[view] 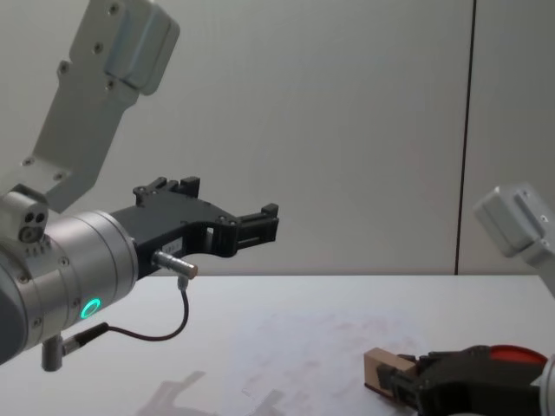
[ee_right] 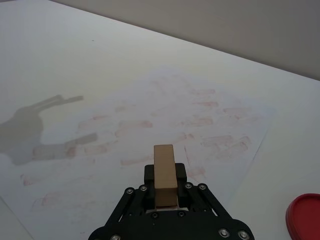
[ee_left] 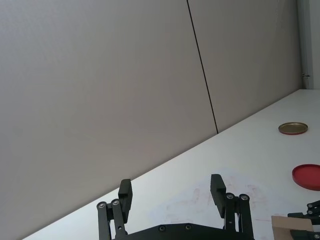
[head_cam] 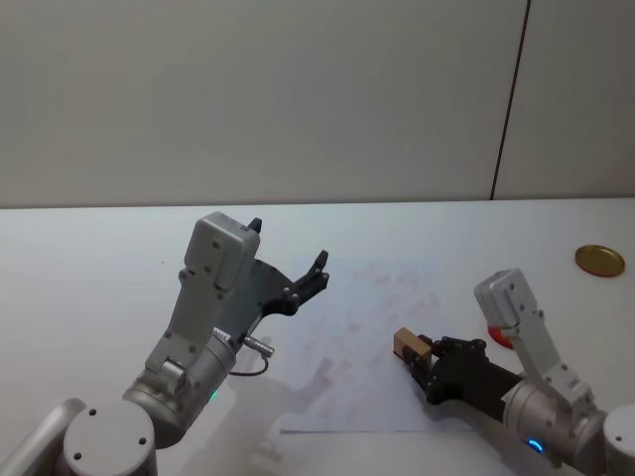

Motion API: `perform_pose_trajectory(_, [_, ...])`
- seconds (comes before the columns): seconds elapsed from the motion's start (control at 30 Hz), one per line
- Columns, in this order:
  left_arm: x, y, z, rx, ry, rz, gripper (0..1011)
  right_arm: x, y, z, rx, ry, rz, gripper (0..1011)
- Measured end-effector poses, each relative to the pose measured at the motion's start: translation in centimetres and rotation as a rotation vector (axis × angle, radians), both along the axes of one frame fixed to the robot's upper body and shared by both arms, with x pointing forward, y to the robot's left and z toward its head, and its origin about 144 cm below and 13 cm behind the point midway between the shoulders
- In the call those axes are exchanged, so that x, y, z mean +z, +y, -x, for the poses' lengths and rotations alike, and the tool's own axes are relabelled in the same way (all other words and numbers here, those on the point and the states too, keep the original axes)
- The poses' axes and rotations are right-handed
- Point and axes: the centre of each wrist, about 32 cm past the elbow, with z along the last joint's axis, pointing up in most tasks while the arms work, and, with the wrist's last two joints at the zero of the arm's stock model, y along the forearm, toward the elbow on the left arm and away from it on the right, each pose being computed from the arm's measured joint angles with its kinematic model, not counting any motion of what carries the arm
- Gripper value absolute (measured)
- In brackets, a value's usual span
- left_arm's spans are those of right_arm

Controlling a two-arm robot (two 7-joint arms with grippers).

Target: Use the one hand to pick up the stamp and affix it onto the A4 paper.

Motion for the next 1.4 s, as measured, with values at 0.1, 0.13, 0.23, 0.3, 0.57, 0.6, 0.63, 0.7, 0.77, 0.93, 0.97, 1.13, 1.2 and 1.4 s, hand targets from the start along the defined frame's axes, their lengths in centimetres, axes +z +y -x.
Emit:
perform_pose_trajectory(0.1, [0.0, 0.0, 0.0, 0.0, 0.0, 0.0, 993, 0.0, 0.0, -0.2, 0.004, 0.011, -0.002, 220])
perform_pose_trajectory(0.13, [0.0, 0.0, 0.0, 0.0, 0.0, 0.0, 993, 0.1, 0.0, -0.2, 0.004, 0.013, -0.003, 220])
perform_pose_trajectory(0.23, [0.0, 0.0, 0.0, 0.0, 0.0, 0.0, 993, 0.1, -0.1, -0.4, 0.007, 0.022, -0.005, 220])
perform_pose_trajectory(0.3, [0.0, 0.0, 0.0, 0.0, 0.0, 0.0, 993, 0.1, -0.1, -0.5, 0.008, 0.028, -0.007, 220])
perform_pose_trajectory(0.57, [0.0, 0.0, 0.0, 0.0, 0.0, 0.0, 993, 0.4, -0.1, -0.6, 0.01, 0.03, -0.022, 220])
perform_pose_trajectory(0.6, [0.0, 0.0, 0.0, 0.0, 0.0, 0.0, 993, 0.5, -0.1, -0.6, 0.01, 0.026, -0.025, 220])
perform_pose_trajectory(0.63, [0.0, 0.0, 0.0, 0.0, 0.0, 0.0, 993, 0.6, -0.1, -0.6, 0.009, 0.021, -0.028, 220])
perform_pose_trajectory(0.7, [0.0, 0.0, 0.0, 0.0, 0.0, 0.0, 993, 0.8, -0.2, -0.6, 0.002, 0.004, -0.036, 220])
perform_pose_trajectory(0.77, [0.0, 0.0, 0.0, 0.0, 0.0, 0.0, 993, 1.0, -0.2, -0.6, -0.007, -0.012, -0.042, 220])
perform_pose_trajectory(0.93, [0.0, 0.0, 0.0, 0.0, 0.0, 0.0, 993, 1.5, -0.4, -0.6, -0.041, -0.058, -0.053, 220])
perform_pose_trajectory(0.97, [0.0, 0.0, 0.0, 0.0, 0.0, 0.0, 993, 1.6, -0.5, -0.6, -0.047, -0.064, -0.053, 220])
perform_pose_trajectory(1.13, [0.0, 0.0, 0.0, 0.0, 0.0, 0.0, 993, 2.0, -0.9, -0.7, -0.093, -0.1, -0.051, 220])
perform_pose_trajectory(1.2, [0.0, 0.0, 0.0, 0.0, 0.0, 0.0, 993, 2.1, -1.1, -0.7, -0.105, -0.108, -0.049, 220])
perform_pose_trajectory(1.4, [0.0, 0.0, 0.0, 0.0, 0.0, 0.0, 993, 2.3, -1.8, -0.9, -0.157, -0.132, -0.032, 220])
